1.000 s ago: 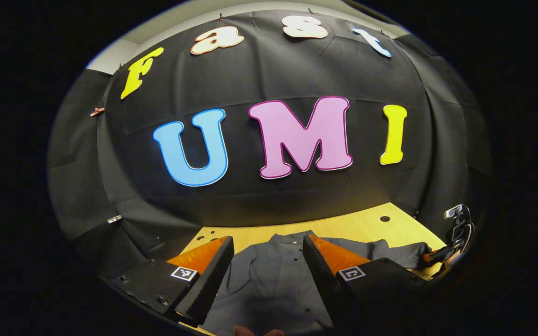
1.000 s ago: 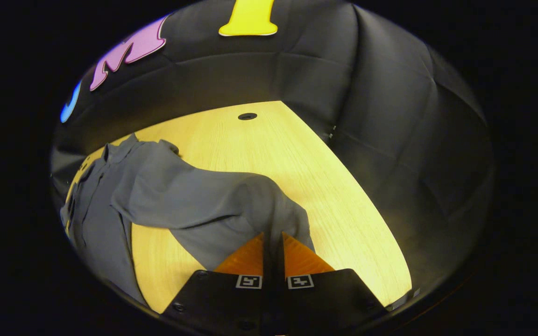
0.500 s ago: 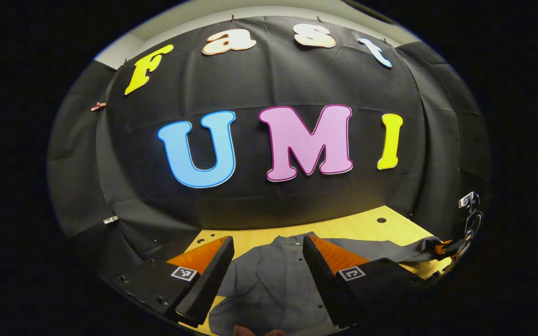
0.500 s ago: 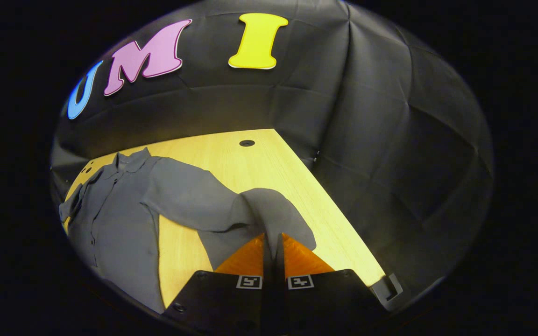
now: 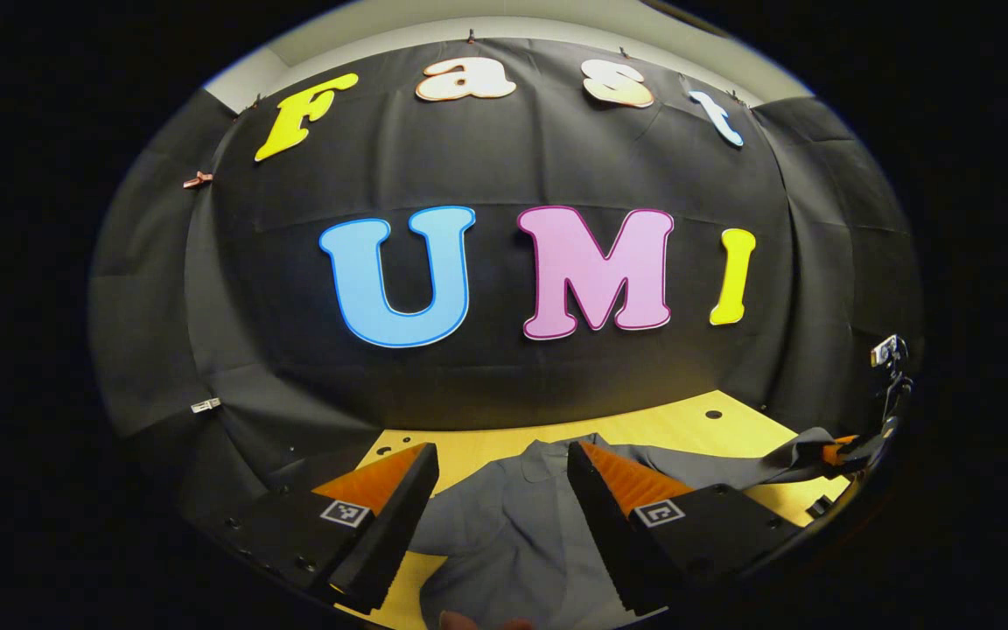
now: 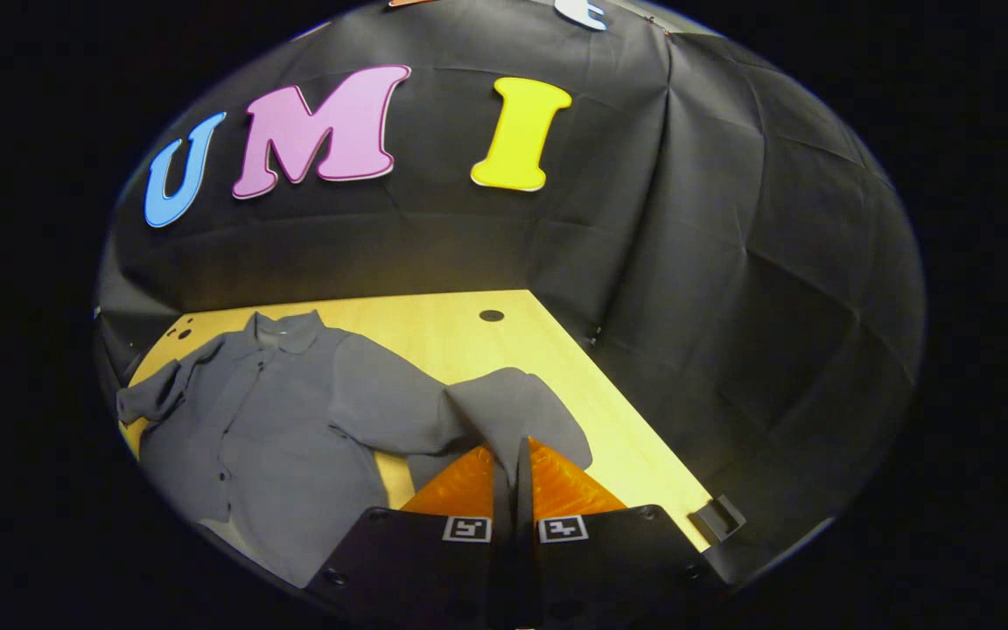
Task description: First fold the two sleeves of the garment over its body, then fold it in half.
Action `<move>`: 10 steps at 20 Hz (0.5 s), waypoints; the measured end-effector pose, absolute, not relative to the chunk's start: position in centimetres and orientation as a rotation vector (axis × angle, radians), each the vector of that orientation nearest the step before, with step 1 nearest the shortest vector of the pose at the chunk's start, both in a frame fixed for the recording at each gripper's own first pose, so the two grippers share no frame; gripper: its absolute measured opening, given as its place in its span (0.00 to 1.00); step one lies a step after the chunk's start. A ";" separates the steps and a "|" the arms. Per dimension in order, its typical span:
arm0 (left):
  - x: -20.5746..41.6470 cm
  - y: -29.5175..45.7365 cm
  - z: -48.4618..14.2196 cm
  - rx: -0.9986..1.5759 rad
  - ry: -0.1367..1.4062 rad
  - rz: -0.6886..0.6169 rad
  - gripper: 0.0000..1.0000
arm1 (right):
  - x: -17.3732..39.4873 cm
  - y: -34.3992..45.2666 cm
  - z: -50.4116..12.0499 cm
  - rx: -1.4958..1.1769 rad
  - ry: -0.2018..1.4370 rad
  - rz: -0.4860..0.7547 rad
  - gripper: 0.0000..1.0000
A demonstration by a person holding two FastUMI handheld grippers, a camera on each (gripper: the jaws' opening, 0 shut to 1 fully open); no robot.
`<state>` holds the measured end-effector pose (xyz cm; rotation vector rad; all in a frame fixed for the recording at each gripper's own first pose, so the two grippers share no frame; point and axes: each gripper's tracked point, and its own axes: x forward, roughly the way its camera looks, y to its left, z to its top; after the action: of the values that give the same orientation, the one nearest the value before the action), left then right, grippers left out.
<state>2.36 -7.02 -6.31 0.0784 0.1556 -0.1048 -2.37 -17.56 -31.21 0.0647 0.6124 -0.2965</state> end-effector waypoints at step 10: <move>3.4 2.4 -7.5 0.050 0.128 -0.077 0.94 | 3.6 -6.4 -25.7 0.059 0.519 -0.220 0.05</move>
<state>3.42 2.39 -7.51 0.0501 0.1278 -0.0766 3.57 -6.40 -25.66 0.0595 0.5192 -0.2198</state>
